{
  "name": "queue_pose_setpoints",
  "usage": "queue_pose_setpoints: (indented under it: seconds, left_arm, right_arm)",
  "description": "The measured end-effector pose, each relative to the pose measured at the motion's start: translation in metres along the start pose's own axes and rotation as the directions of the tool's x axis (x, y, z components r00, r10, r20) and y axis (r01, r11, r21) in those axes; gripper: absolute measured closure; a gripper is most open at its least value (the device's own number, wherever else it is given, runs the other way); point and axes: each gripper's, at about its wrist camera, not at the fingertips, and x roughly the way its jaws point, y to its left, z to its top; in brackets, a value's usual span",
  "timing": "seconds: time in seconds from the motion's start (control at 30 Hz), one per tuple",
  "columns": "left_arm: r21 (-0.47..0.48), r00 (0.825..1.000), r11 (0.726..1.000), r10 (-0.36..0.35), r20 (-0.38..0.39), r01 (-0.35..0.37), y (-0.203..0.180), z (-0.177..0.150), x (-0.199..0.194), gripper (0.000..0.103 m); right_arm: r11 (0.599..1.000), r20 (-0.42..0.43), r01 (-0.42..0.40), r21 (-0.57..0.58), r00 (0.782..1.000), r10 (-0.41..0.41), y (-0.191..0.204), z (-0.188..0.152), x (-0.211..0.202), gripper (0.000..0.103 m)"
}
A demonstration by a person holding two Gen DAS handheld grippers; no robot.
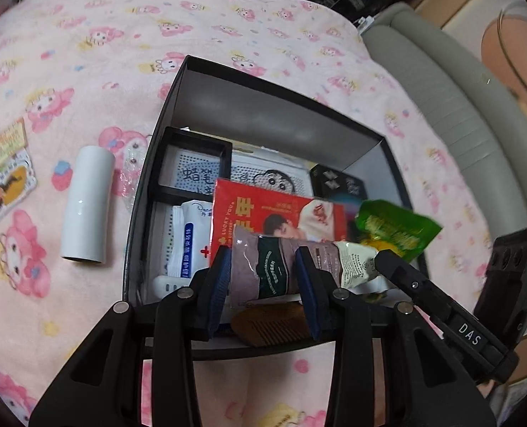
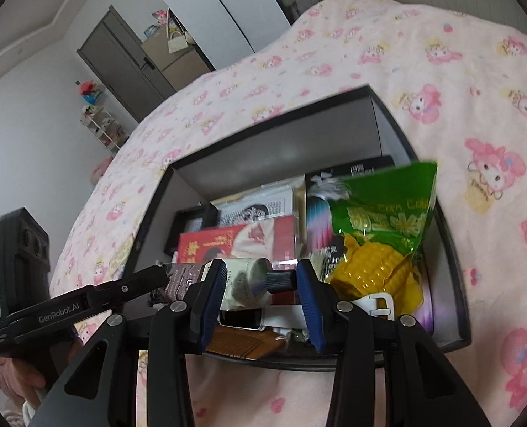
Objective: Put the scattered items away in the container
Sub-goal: 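Lower the tube into the box with both grippers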
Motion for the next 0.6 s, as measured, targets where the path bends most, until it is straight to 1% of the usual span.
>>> queue_pose_setpoints:
  seconds: [0.07,0.17,0.23,0.27,0.3,0.33,0.4,0.47,0.5,0.53,0.6]
  left_arm:
    - [0.005,1.0,1.0,0.027,-0.009,-0.026,-0.002,-0.001,0.002,0.067]
    - [0.028,0.997,0.997,0.078,0.004,-0.078,-0.009,-0.005,0.003,0.067]
    - [0.024,0.992,0.996,0.087,0.09,-0.089,-0.014,-0.01,-0.01,0.067]
    - [0.02,0.987,0.995,0.089,0.137,-0.093,-0.017,-0.013,-0.017,0.067]
    - [0.022,0.982,0.995,0.091,0.163,-0.095,-0.019,-0.015,-0.021,0.067]
    - [0.024,0.982,0.995,0.095,0.16,-0.101,-0.021,-0.017,-0.02,0.066]
    - [0.029,0.984,0.993,0.107,0.143,-0.112,-0.024,-0.021,-0.014,0.066]
    - [0.039,0.987,0.991,0.124,0.101,-0.129,-0.024,-0.026,-0.005,0.066]
    - [0.045,0.988,0.99,0.133,0.078,-0.137,-0.025,-0.028,0.0,0.066]
    - [0.046,0.988,0.99,0.128,0.09,-0.133,-0.025,-0.031,-0.002,0.066]
    - [0.04,0.991,0.996,0.074,0.11,-0.079,-0.026,-0.035,-0.015,0.066]
  right_arm:
    - [0.999,-0.002,0.029,-0.035,1.0,-0.029,0.004,-0.002,0.002,0.066]
    - [0.995,0.007,0.075,-0.06,0.997,-0.074,0.009,-0.006,-0.001,0.066]
    - [0.983,0.035,0.166,-0.085,0.986,-0.163,0.018,-0.008,-0.012,0.066]
    - [0.974,0.064,0.203,-0.097,0.978,-0.198,0.022,-0.009,-0.018,0.066]
    - [0.966,0.109,0.233,-0.115,0.969,-0.22,0.029,-0.01,-0.026,0.066]
    - [0.961,0.137,0.244,-0.133,0.964,-0.226,0.034,-0.012,-0.032,0.065]
    - [0.952,0.153,0.254,-0.168,0.961,-0.23,0.044,-0.015,-0.034,0.063]
    - [0.947,0.133,0.269,-0.177,0.96,-0.247,0.049,-0.018,-0.028,0.063]
    - [0.948,0.111,0.267,-0.171,0.962,-0.251,0.047,-0.021,-0.025,0.063]
    - [0.951,0.085,0.265,-0.162,0.964,-0.254,0.046,-0.023,-0.021,0.063]
    - [0.955,0.039,0.264,-0.138,0.965,-0.261,0.042,-0.028,-0.018,0.063]
